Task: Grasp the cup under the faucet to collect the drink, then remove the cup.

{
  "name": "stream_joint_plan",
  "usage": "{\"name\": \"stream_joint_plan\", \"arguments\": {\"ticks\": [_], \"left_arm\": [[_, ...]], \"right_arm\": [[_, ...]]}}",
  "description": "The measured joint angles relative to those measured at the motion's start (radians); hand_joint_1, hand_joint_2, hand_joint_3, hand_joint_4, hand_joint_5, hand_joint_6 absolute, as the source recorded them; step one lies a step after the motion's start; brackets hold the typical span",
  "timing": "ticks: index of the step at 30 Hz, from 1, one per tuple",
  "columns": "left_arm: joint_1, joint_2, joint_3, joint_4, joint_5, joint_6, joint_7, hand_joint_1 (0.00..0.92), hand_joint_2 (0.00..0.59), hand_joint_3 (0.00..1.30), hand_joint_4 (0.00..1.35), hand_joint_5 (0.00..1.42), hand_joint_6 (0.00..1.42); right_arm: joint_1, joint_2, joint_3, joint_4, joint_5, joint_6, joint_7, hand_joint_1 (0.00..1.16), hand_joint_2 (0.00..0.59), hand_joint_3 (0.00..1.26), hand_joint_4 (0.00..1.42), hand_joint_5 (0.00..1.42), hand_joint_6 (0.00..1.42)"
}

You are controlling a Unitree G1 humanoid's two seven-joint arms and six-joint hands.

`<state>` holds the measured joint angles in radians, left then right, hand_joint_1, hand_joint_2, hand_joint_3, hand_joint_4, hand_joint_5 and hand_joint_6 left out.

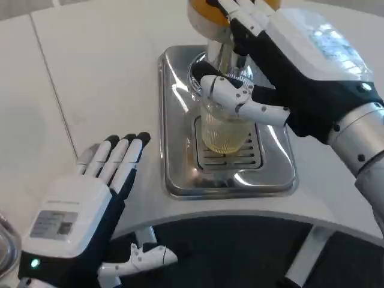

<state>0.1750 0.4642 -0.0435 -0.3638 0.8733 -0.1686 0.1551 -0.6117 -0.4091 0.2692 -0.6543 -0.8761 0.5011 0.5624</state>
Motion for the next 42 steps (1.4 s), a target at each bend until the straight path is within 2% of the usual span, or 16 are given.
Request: {"name": "stream_joint_plan", "arguments": {"ticks": [6, 15, 26, 42], "left_arm": [[-0.11, -0.035, -0.017, 0.069, 0.002, 0.03, 0.001, 0.0, 0.0, 0.0, 0.0, 0.0, 0.04], [-0.228, -0.07, -0.059, 0.163, 0.007, 0.065, 0.012, 0.0, 0.0, 0.0, 0.0, 0.0, 0.04], [-0.339, -0.108, -0.123, 0.248, 0.008, 0.099, 0.034, 0.0, 0.002, 0.0, 0.0, 0.0, 0.04], [-0.417, -0.117, -0.174, 0.33, 0.007, 0.117, 0.056, 0.0, 0.002, 0.0, 0.0, 0.0, 0.04]], "right_arm": [[-0.024, 0.001, 0.013, 0.013, -0.063, -0.02, 0.048, 0.03, 0.429, 0.05, 0.0, 0.0, 0.05], [-0.048, 0.013, 0.018, 0.019, -0.118, -0.046, 0.11, 0.03, 0.43, 0.06, 0.0, 0.0, 0.05], [-0.047, 0.033, 0.014, 0.019, -0.145, -0.065, 0.131, 0.04, 0.428, 0.07, 0.0, 0.0, 0.05], [-0.044, 0.047, -0.003, 0.02, -0.147, -0.078, 0.146, 0.05, 0.43, 0.07, 0.0, 0.0, 0.05]]}}
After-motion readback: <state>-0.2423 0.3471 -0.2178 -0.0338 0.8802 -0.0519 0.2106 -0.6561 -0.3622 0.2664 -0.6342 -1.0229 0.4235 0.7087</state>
